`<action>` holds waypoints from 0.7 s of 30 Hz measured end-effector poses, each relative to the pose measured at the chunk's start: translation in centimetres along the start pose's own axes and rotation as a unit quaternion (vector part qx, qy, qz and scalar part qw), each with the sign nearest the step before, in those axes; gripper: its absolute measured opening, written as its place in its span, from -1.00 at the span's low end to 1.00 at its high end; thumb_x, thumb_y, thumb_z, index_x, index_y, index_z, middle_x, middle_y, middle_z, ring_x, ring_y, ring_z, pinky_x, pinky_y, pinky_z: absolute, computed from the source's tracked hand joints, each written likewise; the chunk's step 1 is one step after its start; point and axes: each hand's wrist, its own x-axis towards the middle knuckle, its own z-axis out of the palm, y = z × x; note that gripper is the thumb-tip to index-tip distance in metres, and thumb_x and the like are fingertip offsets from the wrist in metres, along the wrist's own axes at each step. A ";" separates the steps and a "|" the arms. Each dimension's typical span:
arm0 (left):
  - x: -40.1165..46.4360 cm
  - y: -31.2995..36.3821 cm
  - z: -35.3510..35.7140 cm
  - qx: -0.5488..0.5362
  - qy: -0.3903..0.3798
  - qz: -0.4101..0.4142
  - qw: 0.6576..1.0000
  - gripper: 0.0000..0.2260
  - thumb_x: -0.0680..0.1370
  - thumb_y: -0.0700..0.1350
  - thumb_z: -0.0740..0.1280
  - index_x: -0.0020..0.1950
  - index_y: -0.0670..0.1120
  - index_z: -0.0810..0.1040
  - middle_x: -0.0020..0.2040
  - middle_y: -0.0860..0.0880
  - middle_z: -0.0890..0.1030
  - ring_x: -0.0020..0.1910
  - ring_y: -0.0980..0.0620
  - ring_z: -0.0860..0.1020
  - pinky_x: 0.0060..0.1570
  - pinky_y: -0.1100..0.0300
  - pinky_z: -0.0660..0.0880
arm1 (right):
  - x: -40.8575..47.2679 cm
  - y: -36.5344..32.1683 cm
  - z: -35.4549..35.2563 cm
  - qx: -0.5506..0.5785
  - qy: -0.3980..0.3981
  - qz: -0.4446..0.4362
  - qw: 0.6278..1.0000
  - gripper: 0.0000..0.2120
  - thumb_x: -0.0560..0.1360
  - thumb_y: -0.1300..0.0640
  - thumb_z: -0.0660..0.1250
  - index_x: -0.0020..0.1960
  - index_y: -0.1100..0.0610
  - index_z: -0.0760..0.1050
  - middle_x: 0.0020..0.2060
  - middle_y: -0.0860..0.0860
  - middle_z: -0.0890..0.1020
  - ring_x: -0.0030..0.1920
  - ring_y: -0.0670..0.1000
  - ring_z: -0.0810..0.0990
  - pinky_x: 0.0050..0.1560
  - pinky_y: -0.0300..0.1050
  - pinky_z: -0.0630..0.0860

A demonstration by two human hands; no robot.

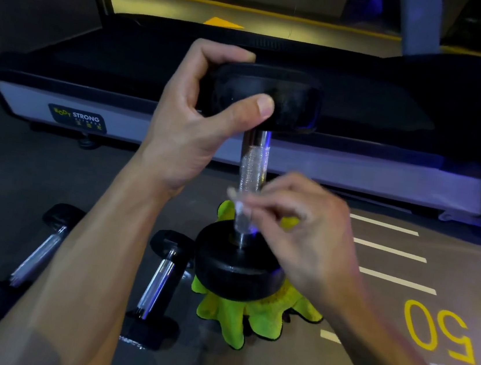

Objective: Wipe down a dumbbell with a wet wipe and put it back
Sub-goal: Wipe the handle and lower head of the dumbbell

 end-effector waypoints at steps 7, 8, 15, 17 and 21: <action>-0.1 -0.1 -0.3 -0.012 0.019 -0.001 1.000 -0.63 0.46 -0.01 0.49 0.20 -0.01 0.48 0.08 0.13 0.60 0.06 0.21 0.59 0.09 0.23 0.52 | -1.3 0.7 1.4 -0.046 0.064 -0.041 0.996 -0.83 0.54 0.30 0.49 0.08 0.12 0.73 -0.05 -0.02 0.64 0.00 -0.08 0.63 0.03 -0.23 0.54; -0.1 -0.2 -0.4 -0.016 0.023 -0.005 1.000 -0.63 0.46 -0.01 0.49 0.20 -0.01 0.48 0.07 0.15 0.61 0.04 0.22 0.58 0.07 0.24 0.52 | -2.5 1.0 1.3 -0.047 0.035 -0.038 0.998 -0.82 0.54 0.29 0.49 0.09 0.09 0.74 -0.04 -0.04 0.65 0.01 -0.05 0.63 0.03 -0.16 0.55; -0.4 0.1 -0.6 -0.008 0.015 0.005 1.000 -0.61 0.46 -0.01 0.49 0.22 -0.04 0.47 0.14 0.04 0.59 0.09 0.16 0.59 0.14 0.17 0.52 | -0.8 0.3 -2.0 0.013 -0.173 0.083 0.981 -0.82 0.56 0.22 0.47 0.04 -0.04 0.75 -0.08 -0.11 0.69 0.05 -0.02 0.67 0.07 -0.19 0.53; -0.3 0.1 -0.4 -0.012 0.011 0.005 1.000 -0.61 0.46 -0.03 0.49 0.22 -0.05 0.47 0.14 0.02 0.58 0.08 0.16 0.59 0.14 0.18 0.53 | -0.7 -0.8 -2.1 -0.043 -0.214 0.076 0.973 -0.82 0.57 0.17 0.41 0.03 -0.06 0.75 -0.09 -0.13 0.65 0.04 -0.07 0.63 0.07 -0.29 0.47; -0.2 0.1 0.1 -0.014 0.006 0.006 1.000 -0.60 0.45 -0.03 0.50 0.21 -0.06 0.47 0.14 -0.01 0.58 0.06 0.14 0.59 0.14 0.18 0.53 | -1.5 -4.2 -0.1 -0.290 -0.281 0.021 0.915 -0.63 0.55 0.01 -0.06 -0.14 -0.02 0.52 -0.05 -0.08 0.48 0.11 -0.04 0.39 0.17 -0.15 0.31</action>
